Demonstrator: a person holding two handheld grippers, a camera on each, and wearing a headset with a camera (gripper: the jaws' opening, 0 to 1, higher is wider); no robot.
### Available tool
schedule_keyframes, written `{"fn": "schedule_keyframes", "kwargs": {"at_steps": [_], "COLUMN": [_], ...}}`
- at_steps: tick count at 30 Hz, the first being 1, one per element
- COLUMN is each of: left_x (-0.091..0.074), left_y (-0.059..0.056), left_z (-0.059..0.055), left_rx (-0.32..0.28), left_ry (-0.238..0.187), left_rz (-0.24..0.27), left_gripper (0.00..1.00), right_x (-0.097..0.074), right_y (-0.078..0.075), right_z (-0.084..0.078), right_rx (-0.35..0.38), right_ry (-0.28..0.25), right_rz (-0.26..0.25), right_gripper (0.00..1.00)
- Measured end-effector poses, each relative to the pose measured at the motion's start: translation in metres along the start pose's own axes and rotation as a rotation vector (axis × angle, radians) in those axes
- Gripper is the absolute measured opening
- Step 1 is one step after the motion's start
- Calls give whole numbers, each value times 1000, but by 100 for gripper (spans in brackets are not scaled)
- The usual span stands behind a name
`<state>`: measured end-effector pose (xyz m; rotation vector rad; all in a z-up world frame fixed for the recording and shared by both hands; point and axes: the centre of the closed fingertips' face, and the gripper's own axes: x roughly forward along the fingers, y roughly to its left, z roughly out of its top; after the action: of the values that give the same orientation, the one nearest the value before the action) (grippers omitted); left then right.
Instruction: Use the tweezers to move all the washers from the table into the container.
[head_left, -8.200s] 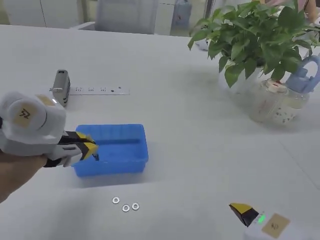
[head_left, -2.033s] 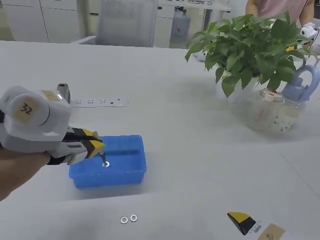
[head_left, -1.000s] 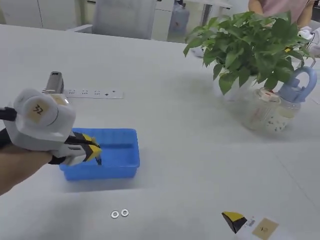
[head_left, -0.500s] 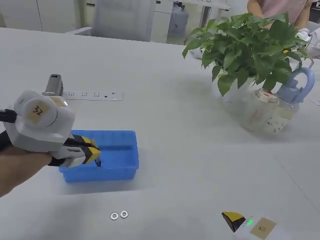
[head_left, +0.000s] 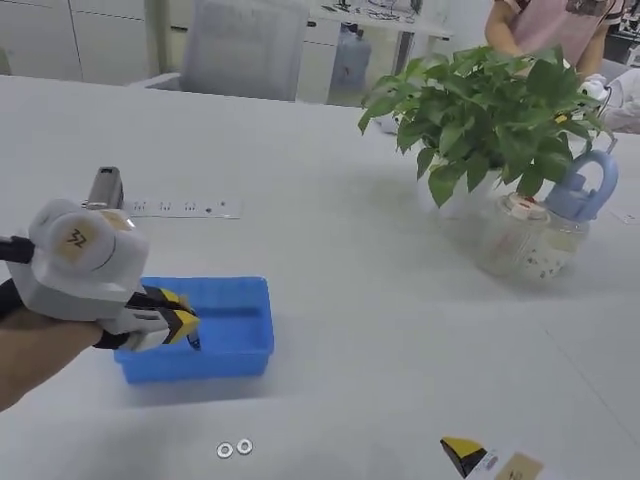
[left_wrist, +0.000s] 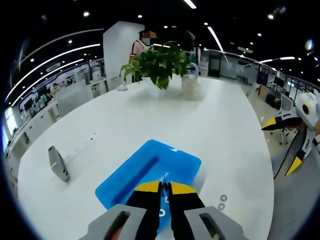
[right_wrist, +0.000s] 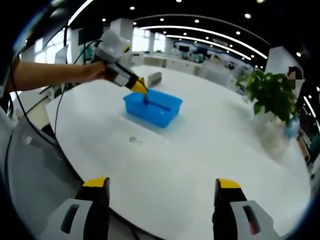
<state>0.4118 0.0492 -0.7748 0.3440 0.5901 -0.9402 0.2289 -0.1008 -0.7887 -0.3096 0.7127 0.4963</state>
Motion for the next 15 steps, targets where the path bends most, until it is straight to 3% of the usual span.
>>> {"fn": "schedule_keyframes", "kwargs": {"at_steps": [10, 15], "left_x": [-21, -34], "left_y": [4, -3], "left_z": [12, 18], "left_rx": [18, 22], "left_ry": [-28, -49], "left_rz": [38, 48], "left_gripper": [1, 1], "right_x": [-1, -1], "right_y": [-1, -2], "right_z": [0, 1], "right_rx": [-8, -13], "right_ry": [-3, -4], "right_rz": [-7, -13], "right_gripper": [83, 82]}}
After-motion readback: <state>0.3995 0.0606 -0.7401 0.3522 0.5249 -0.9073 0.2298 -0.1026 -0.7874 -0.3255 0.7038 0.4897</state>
